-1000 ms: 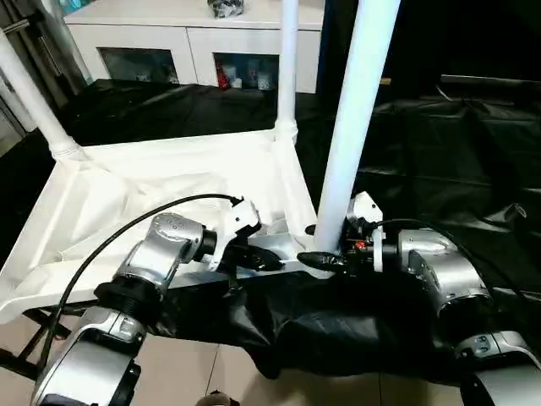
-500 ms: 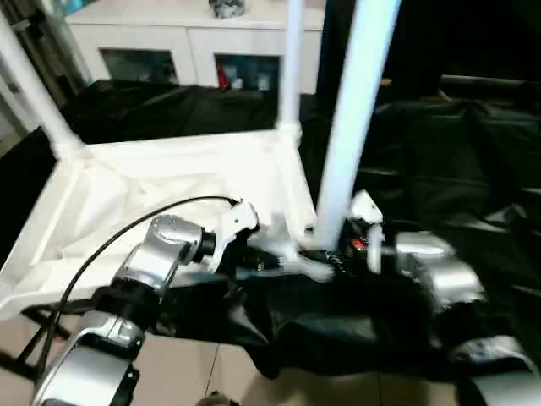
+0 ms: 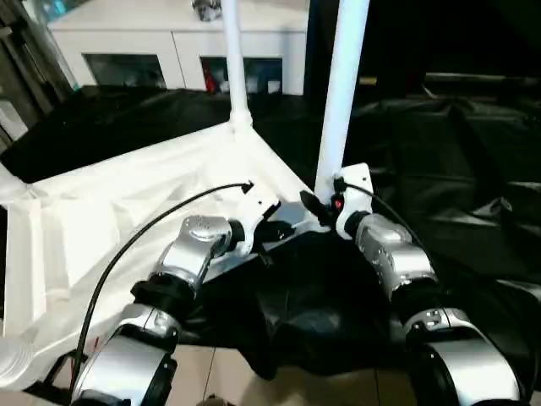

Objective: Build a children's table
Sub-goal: Rotate leg to tighten

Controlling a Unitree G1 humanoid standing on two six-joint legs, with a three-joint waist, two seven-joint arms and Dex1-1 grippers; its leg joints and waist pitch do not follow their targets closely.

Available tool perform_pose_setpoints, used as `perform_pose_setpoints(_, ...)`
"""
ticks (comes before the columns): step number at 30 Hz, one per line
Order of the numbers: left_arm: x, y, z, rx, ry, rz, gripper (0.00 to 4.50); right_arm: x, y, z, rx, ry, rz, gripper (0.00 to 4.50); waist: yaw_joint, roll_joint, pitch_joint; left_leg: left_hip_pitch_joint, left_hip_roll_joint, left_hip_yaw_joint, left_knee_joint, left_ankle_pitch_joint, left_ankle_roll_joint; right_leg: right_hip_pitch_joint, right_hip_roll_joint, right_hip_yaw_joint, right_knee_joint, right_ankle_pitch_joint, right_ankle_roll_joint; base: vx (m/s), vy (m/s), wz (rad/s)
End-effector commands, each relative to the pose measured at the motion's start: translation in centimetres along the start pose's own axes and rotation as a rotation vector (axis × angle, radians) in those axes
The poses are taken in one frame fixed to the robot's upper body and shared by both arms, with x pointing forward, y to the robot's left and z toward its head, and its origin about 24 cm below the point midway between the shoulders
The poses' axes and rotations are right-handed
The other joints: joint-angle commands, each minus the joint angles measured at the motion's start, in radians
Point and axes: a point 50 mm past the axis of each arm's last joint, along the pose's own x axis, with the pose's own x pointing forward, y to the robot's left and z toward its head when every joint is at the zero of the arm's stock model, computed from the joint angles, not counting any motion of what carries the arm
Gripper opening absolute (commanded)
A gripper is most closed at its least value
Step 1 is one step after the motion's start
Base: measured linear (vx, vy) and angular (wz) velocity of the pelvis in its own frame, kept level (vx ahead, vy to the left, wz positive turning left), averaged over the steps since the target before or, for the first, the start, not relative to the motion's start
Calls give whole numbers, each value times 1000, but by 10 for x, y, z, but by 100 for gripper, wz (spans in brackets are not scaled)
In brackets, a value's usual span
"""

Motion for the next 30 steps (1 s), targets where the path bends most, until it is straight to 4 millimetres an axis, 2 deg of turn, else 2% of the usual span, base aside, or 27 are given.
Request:
perform_pose_setpoints(1, 10, -14, 27, 75, -106, -80, 0, 9, 38, -33, 18, 140, 158, 350, 2, -5, -64, 4, 17, -4, -67, -257, 33, 52, -50, 34, -76, -180, -239, 0, 0, 0)
perform_pose_setpoints(3, 6, -15, 24, 94, -105, -127, 0, 8, 34, -30, -32, 126, 165, 350, 0, -5, -64, 4, 18, -6, -69, -269, 25, 52, -52, 35, -78, -211, -231, 0, 0, 0)
perform_pose_setpoints(5, 3, -16, 22, 104, -100, -166, 0, 6, 32, -27, -54, 107, 206, 350, -1, -5, -66, 2, 18, -6, -68, -255, 27, 54, -52, 35, -75, -185, -234, 0, 0, 0)
perform_pose_setpoints(6, 1, -17, 21, 107, -95, -187, 0, 4, 31, -25, -67, 96, 239, 350, -3, -6, -68, 1, 19, -4, -65, -237, 39, 55, -49, 34, -70, -139, -248, 0, 0, 0)
perform_pose_setpoints(10, -10, -17, 14, 124, -72, -279, 0, -9, 26, -21, -125, 97, 437, 350, 5, -3, -69, 1, 22, 0, -59, -210, 74, 56, -46, 32, -62, -67, -276, 0, 0, 0)
perform_pose_setpoints(12, -13, -17, 13, 126, -66, -297, 0, -13, 24, -21, -134, 103, 476, 350, 7, -3, -67, 3, 22, 1, -60, -226, 71, 54, -47, 32, -64, -94, -281, 0, 0, 0)
perform_pose_setpoints(19, -27, -11, 7, 141, -18, -362, 0, -42, 11, -23, -144, 160, 724, 350, 23, -3, -64, 9, 27, -2, -64, -268, 56, 53, -49, 35, -72, -167, -265, 0, 0, 0)
perform_pose_setpoints(22, -30, -12, 6, 140, -11, -384, 0, -48, 10, -25, -149, 181, 775, 350, 28, -3, -65, 6, 27, -2, -64, -256, 55, 53, -49, 36, -68, -146, -267, 0, 0, 0)
perform_pose_setpoints(23, -31, -12, 6, 138, -6, -393, 0, -50, 9, -26, -150, 195, 795, 350, 29, 2, -66, 6, 27, -3, -63, -256, 54, 52, -49, 35, -67, -142, -270, 0, 0, 0)
perform_pose_setpoints(26, -34, -14, 4, 138, 10, -430, 0, -52, 9, -27, -160, 207, 802, 350, 28, 5, -66, 7, 26, -3, -64, -263, 47, 52, -49, 35, -69, -146, -270, 0, 0, 0)
perform_pose_setpoints(28, -35, -14, 4, 138, 11, -438, 0, -53, 9, -27, -160, 208, 804, 335, 28, 4, -67, 7, 26, -4, -64, -261, 44, 53, -48, 34, -68, -138, -274, 0, 0, 0)
perform_pose_setpoints(29, -35, -15, 4, 137, 12, -446, 0, -53, 10, -27, -153, 209, 810, 335, 26, 8, -66, 9, 26, -3, -64, -269, 42, 52, -47, 34, -69, -136, -277, 0, 0, 0)
perform_pose_setpoints(30, -35, -15, 4, 135, 12, -450, 0, -53, 10, -27, -148, 209, 815, 313, 27, 6, -67, 9, 25, -4, -63, -265, 42, 53, -47, 34, -67, -128, -280, 0, 0, 0)
